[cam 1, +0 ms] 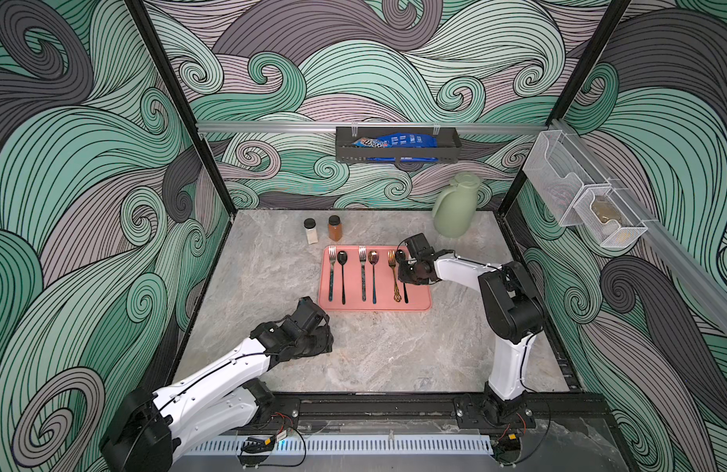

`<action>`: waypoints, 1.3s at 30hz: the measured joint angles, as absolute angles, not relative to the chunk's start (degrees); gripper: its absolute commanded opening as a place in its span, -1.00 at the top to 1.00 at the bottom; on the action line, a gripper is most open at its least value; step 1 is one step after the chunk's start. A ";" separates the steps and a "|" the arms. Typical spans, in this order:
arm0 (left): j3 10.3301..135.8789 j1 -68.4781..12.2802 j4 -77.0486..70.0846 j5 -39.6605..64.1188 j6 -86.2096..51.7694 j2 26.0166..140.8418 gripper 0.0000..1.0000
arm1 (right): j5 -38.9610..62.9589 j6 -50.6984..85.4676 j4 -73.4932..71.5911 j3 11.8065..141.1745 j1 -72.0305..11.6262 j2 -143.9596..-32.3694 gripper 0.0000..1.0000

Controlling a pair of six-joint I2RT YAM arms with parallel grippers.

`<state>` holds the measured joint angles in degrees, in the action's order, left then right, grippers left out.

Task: Set the spoon and fork side by side
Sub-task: Place the spoon on the tray, then reset both arms

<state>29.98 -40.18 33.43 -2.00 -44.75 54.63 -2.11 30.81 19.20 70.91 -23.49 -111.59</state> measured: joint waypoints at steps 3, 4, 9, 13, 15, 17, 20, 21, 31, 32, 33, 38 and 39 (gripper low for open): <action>30.79 -39.18 33.74 -4.89 -43.00 55.24 -0.46 | -2.74 30.35 19.68 68.90 -23.38 -107.85 0.27; 31.70 -38.87 33.95 -6.33 -42.30 55.72 -0.48 | -2.94 30.04 19.66 68.07 -23.27 -105.86 0.23; 38.06 -37.78 30.72 -19.27 -36.07 56.49 -0.88 | -4.38 26.65 16.93 63.35 -23.00 -92.68 0.00; 38.00 -35.48 22.55 -29.43 -28.99 56.23 -0.98 | -6.33 22.94 11.53 58.06 -22.39 -83.70 -0.29; 35.99 -33.78 16.27 -33.61 -23.64 55.57 -0.98 | -7.53 20.49 7.22 53.49 -21.47 -79.72 -0.50; 32.86 -31.57 9.91 -36.97 -18.00 54.74 -0.98 | -8.73 17.69 2.20 48.47 -20.49 -76.99 -0.57; 27.79 -26.83 0.82 -38.87 -10.17 54.06 -0.97 | -10.59 12.34 -6.74 39.83 -19.35 -74.04 -0.61; 25.98 -25.15 -2.55 -39.03 -7.92 54.04 -0.98 | -11.16 10.83 -9.52 37.12 -19.03 -73.28 -0.62; 15.86 -11.84 -31.51 -34.04 -0.32 69.52 -0.98 | -12.78 1.72 -51.83 9.93 -10.04 -72.75 -0.98; 15.86 -11.33 -34.26 -33.28 -0.05 71.66 -0.98 | -12.78 1.67 -55.13 8.84 -9.02 -74.30 -0.98; 15.84 -10.90 -36.80 -32.34 0.19 73.41 -0.98 | -12.80 1.67 -58.24 8.23 -8.14 -76.14 -0.98; 16.69 -8.97 -44.88 -27.97 1.21 79.33 -0.98 | -11.64 0.99 -69.84 8.19 -7.03 -81.52 -0.98; 16.91 -8.27 -46.11 -26.89 1.23 80.14 -0.98 | -10.96 0.95 -73.17 8.08 -6.74 -83.33 -0.98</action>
<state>16.91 -8.27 -46.11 -26.89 1.23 80.14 -10.96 0.95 -73.17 8.08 -6.74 -83.33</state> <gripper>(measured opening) 0.987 0.990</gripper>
